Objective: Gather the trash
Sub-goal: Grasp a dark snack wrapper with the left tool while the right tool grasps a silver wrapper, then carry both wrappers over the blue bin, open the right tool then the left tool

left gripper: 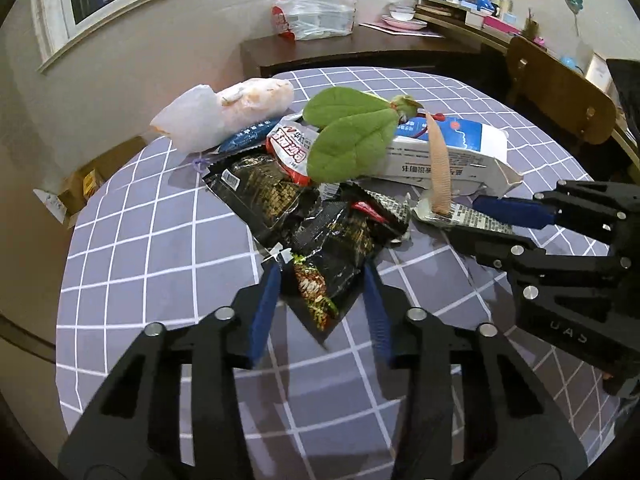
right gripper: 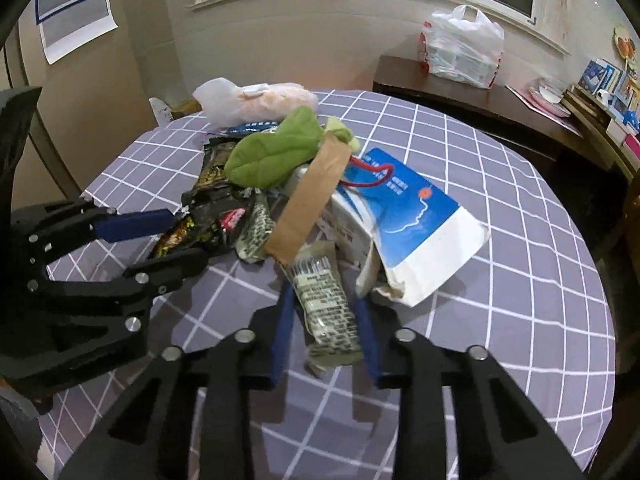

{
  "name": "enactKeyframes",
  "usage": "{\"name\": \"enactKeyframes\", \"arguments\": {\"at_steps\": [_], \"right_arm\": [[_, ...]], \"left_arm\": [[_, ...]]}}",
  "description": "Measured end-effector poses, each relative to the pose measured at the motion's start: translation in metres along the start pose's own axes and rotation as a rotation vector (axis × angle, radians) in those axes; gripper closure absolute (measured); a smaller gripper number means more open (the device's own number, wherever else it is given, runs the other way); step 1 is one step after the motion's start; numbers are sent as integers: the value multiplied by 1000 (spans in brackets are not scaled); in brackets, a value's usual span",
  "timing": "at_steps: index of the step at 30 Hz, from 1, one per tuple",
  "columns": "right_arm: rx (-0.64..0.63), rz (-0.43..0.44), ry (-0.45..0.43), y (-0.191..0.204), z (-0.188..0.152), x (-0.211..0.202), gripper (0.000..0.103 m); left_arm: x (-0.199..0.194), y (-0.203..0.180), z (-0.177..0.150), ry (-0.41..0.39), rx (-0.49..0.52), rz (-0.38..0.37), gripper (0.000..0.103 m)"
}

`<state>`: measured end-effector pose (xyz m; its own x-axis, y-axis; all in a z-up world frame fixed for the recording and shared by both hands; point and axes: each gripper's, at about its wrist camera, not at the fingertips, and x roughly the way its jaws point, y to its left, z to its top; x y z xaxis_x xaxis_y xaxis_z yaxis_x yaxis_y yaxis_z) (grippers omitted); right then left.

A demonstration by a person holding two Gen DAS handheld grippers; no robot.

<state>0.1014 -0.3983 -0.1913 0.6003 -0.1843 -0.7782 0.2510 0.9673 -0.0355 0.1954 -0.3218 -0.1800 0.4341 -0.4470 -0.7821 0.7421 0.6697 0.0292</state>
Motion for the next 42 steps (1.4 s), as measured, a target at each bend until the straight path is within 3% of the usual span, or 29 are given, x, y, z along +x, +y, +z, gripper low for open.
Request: {"name": "enactKeyframes", "arguments": {"at_steps": [2, 6, 14, 23, 31, 42], "right_arm": [[20, 4, 0, -1, -3, -2, 81], [88, 51, 4, -5, -8, -10, 83], [118, 124, 6, 20, -21, -23, 85], [77, 220, -24, 85, -20, -37, 85], [-8, 341, -36, 187, -7, -39, 85], [-183, 487, 16, 375, -4, -6, 85]], "left_arm": [[-7, -1, -2, -6, -13, -13, 87], [-18, 0, -13, -4, -56, -55, 95], [-46, 21, -38, -35, -191, -138, 101], [-97, 67, -77, -105, -320, -147, 101], [-141, 144, -138, -158, -464, -82, 101], [-186, 282, -251, -126, -708, 163, 101]]}}
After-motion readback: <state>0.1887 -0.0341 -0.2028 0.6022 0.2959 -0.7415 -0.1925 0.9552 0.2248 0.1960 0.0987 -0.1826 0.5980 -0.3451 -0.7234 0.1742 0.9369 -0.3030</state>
